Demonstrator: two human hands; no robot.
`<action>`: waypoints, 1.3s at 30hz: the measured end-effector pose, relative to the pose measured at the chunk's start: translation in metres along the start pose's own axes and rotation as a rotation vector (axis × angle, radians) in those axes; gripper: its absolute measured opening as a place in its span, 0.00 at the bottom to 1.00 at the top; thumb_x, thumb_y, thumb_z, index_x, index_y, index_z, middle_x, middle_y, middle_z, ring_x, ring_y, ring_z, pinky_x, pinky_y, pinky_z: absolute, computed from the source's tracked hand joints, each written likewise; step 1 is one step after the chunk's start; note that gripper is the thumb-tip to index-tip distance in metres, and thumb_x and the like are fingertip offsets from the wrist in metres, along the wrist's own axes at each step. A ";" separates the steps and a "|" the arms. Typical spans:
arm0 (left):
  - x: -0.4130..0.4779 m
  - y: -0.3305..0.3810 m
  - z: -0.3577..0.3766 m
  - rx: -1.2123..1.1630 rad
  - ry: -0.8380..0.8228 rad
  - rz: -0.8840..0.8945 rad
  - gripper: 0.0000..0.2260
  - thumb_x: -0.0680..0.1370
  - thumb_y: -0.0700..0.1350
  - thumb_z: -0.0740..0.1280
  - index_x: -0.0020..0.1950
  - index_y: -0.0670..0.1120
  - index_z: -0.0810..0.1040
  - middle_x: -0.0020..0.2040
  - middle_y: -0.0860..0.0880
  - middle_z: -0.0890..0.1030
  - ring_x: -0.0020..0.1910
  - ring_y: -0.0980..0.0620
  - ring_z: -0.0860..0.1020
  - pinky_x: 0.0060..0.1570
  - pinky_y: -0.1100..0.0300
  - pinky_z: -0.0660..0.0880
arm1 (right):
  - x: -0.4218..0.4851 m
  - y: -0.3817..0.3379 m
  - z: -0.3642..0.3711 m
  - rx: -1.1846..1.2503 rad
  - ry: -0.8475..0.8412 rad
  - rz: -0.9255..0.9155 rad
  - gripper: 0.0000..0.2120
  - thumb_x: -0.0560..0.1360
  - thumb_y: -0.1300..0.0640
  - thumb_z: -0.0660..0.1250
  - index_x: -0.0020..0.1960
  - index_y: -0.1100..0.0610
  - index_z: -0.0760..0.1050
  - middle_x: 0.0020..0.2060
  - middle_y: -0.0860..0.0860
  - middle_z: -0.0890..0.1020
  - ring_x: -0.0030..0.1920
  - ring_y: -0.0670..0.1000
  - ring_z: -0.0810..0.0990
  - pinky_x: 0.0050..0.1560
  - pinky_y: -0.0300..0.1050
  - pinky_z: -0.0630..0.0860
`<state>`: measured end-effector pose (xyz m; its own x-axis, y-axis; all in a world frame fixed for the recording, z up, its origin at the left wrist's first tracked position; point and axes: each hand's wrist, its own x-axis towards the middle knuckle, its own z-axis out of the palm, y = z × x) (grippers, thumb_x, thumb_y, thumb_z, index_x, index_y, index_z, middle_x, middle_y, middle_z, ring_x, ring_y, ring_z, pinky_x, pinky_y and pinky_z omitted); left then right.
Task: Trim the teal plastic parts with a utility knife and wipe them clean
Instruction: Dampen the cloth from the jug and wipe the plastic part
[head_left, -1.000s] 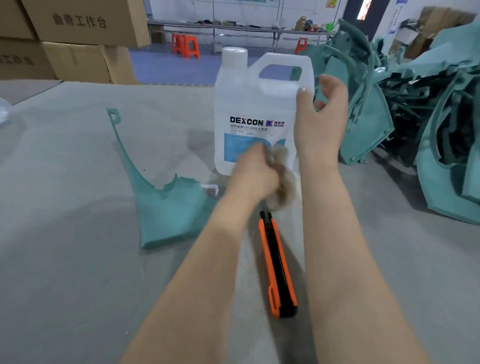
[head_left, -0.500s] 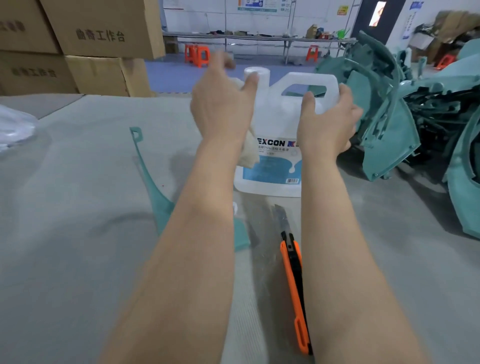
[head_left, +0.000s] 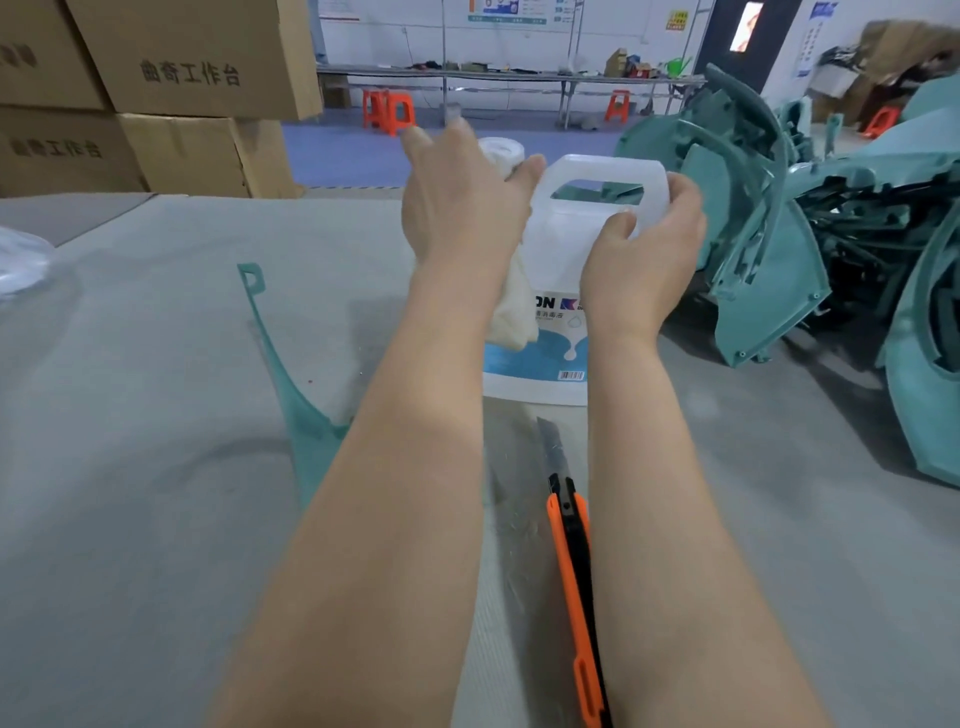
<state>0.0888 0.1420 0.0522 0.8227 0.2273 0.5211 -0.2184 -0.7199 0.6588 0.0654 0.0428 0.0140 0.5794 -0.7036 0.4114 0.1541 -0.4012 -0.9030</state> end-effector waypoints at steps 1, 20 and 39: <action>-0.001 0.000 0.000 -0.013 0.000 0.009 0.29 0.74 0.61 0.67 0.69 0.46 0.70 0.65 0.46 0.68 0.58 0.47 0.75 0.47 0.62 0.65 | 0.001 0.000 -0.002 -0.012 -0.005 -0.006 0.19 0.81 0.60 0.58 0.72 0.53 0.66 0.67 0.49 0.71 0.65 0.50 0.72 0.67 0.52 0.67; -0.004 -0.003 -0.023 -0.499 0.196 -0.018 0.13 0.74 0.51 0.71 0.51 0.47 0.72 0.52 0.49 0.78 0.49 0.51 0.77 0.49 0.63 0.73 | 0.002 0.002 -0.006 0.027 -0.006 -0.055 0.14 0.82 0.57 0.58 0.67 0.55 0.71 0.61 0.49 0.77 0.58 0.49 0.75 0.49 0.34 0.64; -0.052 -0.089 -0.014 0.359 -0.813 -0.253 0.18 0.71 0.55 0.73 0.52 0.46 0.73 0.48 0.47 0.77 0.41 0.49 0.76 0.36 0.61 0.68 | 0.025 0.002 -0.052 0.042 0.100 -0.214 0.15 0.80 0.58 0.61 0.66 0.56 0.75 0.60 0.48 0.79 0.60 0.44 0.75 0.58 0.25 0.66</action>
<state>0.0583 0.2037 -0.0258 0.9689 -0.0275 -0.2458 0.0817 -0.9024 0.4230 0.0391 -0.0062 0.0287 0.4480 -0.6607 0.6023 0.2994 -0.5240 -0.7974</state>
